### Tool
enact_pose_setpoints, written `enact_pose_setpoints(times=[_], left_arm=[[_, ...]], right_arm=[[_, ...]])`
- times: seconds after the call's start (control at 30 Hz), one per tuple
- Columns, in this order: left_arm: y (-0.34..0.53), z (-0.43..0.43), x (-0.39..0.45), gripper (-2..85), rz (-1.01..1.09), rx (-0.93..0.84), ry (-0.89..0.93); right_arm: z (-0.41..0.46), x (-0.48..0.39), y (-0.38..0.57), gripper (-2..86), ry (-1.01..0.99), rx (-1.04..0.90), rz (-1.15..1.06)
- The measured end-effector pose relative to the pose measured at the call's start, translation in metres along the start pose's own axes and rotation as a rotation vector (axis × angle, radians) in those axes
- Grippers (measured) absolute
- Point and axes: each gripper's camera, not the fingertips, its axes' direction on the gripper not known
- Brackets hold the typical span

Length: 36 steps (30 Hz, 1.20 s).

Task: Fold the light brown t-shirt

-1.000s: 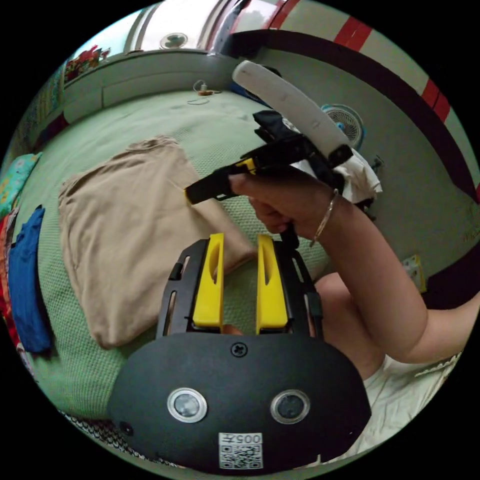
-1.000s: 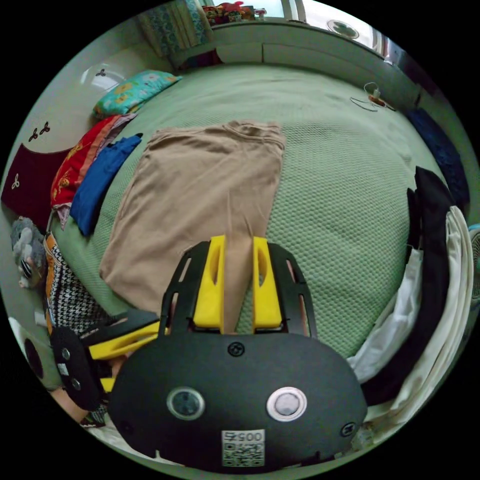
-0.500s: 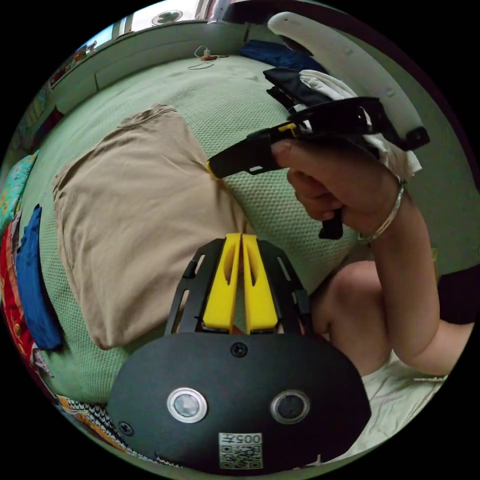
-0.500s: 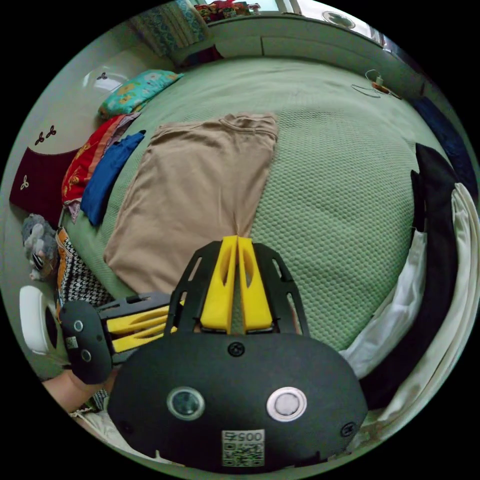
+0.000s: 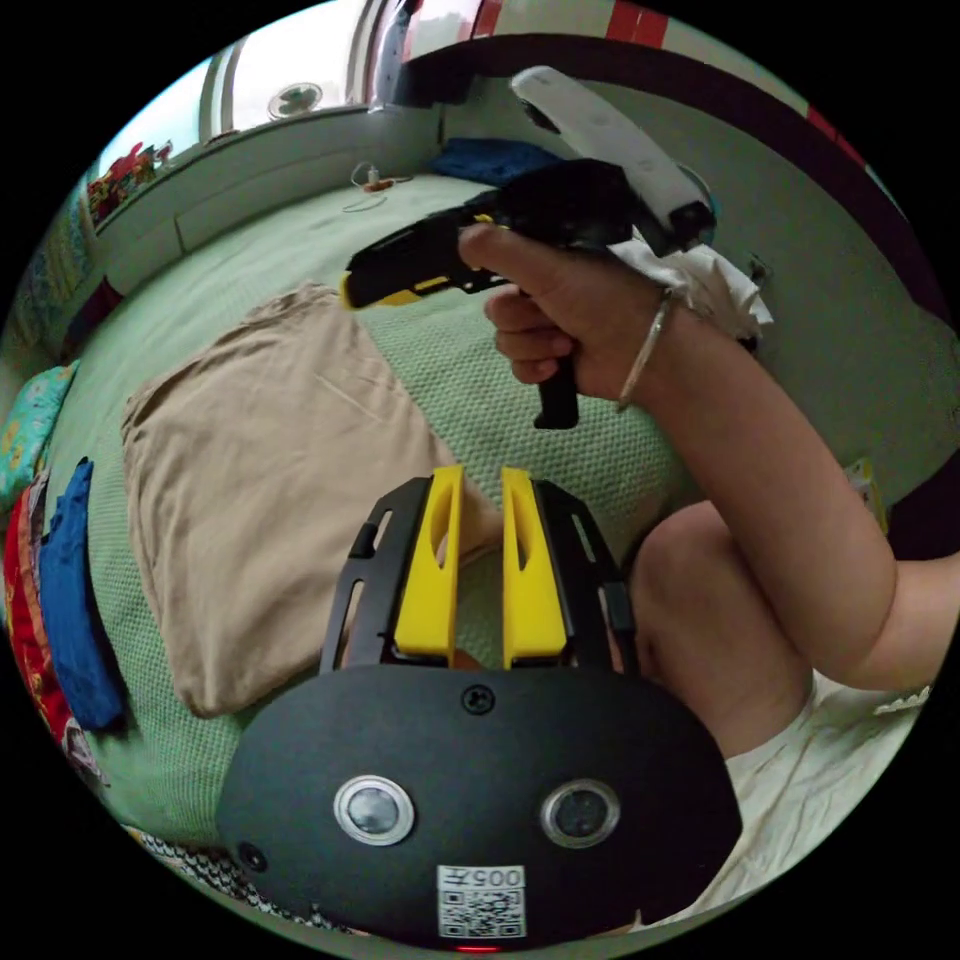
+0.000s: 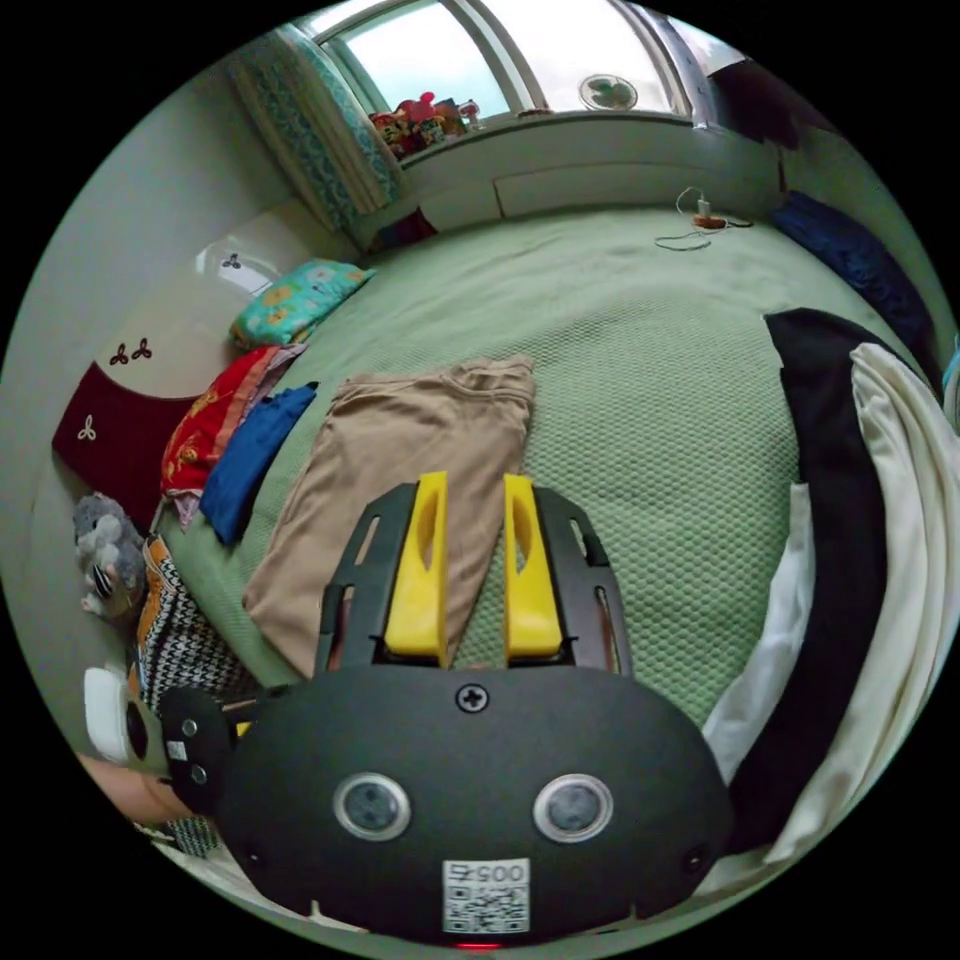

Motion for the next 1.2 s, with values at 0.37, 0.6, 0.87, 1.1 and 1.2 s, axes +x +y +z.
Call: enact_pose_setpoints(times=[0.37,0.6,0.87,1.1,1.2], left_arm=[[-0.003,0.009,-0.029,5.2,-0.083,-0.050,0.057],[0.004,0.007,-0.054,2.7,-0.113,-0.048,0.112],[0.010,0.007,-0.077,0.3,-0.115,-0.088,0.135],[0.032,-0.034,-0.095,4.2,-0.098,0.061,0.049],[0.050,-0.055,-0.116,5.7,-0.135,0.120,0.018]], right_arm=[[0.045,0.033,-0.075,7.9,-0.054,-0.027,0.079],[0.117,0.030,-0.143,5.9,0.040,-0.301,0.098],[0.147,0.029,-0.182,0.0,0.066,-0.292,0.145],[0.149,0.023,-0.201,3.2,0.102,-0.240,0.160],[0.129,0.013,-0.215,5.7,0.092,-0.180,0.150]])
